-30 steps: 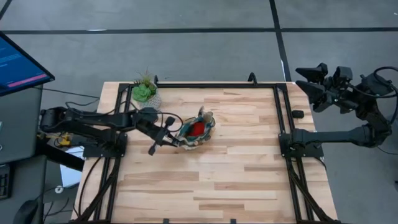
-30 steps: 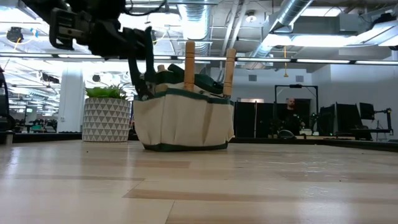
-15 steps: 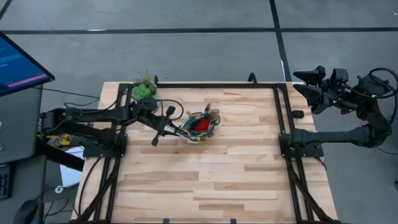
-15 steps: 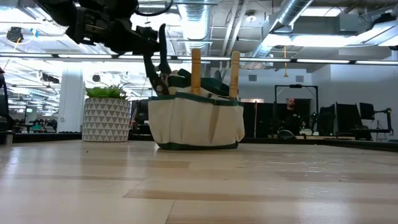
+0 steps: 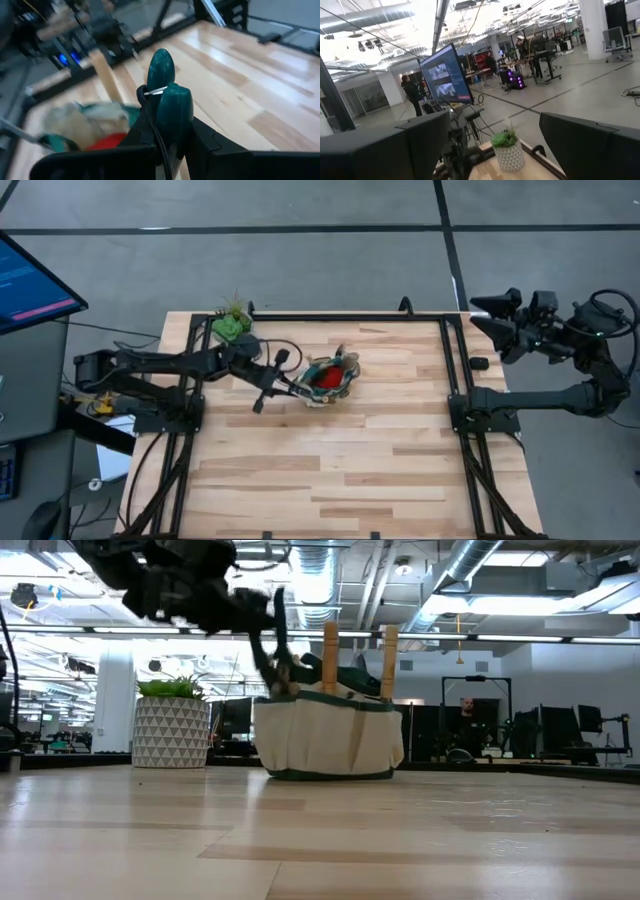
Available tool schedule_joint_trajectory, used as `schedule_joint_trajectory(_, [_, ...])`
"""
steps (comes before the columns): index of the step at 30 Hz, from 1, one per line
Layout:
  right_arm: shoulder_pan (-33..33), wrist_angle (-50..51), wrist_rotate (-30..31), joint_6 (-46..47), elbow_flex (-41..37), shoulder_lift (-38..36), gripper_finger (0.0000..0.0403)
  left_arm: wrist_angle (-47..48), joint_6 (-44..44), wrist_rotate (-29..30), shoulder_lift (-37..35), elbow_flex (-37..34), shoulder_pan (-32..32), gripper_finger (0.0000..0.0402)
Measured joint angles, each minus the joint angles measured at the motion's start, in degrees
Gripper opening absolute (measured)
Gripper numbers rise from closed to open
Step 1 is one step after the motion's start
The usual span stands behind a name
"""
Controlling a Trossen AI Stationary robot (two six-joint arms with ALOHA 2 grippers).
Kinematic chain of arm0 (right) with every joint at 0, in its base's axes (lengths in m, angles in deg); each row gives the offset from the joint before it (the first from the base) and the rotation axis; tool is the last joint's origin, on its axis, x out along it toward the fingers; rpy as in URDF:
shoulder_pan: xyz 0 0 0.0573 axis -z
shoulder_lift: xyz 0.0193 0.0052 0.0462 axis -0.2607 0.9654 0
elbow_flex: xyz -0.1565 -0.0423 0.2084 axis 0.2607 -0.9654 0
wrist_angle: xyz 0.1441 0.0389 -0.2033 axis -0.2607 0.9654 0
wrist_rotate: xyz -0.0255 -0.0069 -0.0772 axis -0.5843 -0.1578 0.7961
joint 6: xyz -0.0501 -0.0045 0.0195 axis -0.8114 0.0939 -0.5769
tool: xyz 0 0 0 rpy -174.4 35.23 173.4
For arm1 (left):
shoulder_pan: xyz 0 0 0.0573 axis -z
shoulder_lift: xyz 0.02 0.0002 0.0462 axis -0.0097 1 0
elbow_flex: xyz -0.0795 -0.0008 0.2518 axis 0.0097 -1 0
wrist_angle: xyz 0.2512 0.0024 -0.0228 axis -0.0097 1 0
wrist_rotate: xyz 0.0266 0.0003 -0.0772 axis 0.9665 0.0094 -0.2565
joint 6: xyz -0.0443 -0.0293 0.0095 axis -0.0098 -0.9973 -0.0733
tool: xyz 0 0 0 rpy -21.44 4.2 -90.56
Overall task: Pick & Place Garden tools in Gardening bag
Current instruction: Put the shear scissors into the gardening bag
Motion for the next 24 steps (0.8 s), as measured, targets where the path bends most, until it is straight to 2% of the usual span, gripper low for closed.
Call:
schedule_joint_trajectory(4, [0.00, 1.61, 0.00, -0.08, 0.00, -0.02, 0.0301, -0.35, 0.14, 0.10, -0.59, 0.96, -2.87, 0.0027])
schedule_joint_trajectory(8, [0.00, 2.11, 0.02, -0.26, 0.00, -0.02, 0.0301, -0.31, 0.16, -1.91, 1.77, 0.96, -5.04, 0.0027])
schedule_joint_trajectory(16, [0.00, 2.18, 0.00, 0.81, 0.00, -0.02, 0.0301, -8.28, 3.28, -0.76, 9.08, 0.96, -5.30, 0.0027])
schedule_joint_trajectory(20, [0.00, 2.24, -0.38, 2.64, 0.00, -0.02, 0.0301, -9.19, 3.30, -0.89, 11.82, 1.05, -5.29, 0.0028])
schedule_joint_trajectory(24, [-0.04, 2.73, -1.53, 3.95, 0.01, 0.02, 0.0301, -8.90, -1.04, -3.82, 12.00, 1.07, -5.31, 0.0028])
